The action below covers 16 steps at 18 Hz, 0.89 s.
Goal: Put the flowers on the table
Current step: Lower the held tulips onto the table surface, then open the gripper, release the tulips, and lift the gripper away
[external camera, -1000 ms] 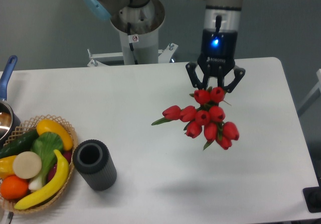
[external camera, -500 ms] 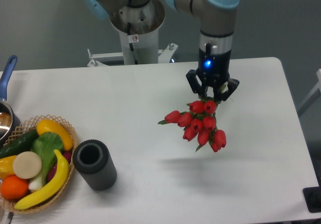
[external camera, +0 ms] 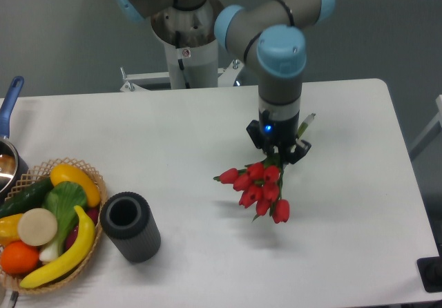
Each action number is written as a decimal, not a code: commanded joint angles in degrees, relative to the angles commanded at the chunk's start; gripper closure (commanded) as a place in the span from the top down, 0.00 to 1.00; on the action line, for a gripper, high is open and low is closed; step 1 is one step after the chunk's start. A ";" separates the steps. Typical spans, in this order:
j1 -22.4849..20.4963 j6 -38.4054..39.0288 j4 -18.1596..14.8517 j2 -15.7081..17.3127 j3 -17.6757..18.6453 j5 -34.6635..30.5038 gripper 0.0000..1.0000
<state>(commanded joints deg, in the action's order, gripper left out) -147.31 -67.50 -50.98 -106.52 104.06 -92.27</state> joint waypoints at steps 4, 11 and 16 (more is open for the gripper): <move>1.23 -0.18 0.00 -3.16 0.09 -3.44 0.36; 1.14 -0.18 -0.44 -3.26 0.27 -3.36 0.38; -1.04 -0.18 1.92 0.24 -1.48 0.84 1.00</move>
<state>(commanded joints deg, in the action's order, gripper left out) -148.35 -67.68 -49.05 -106.28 102.58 -91.43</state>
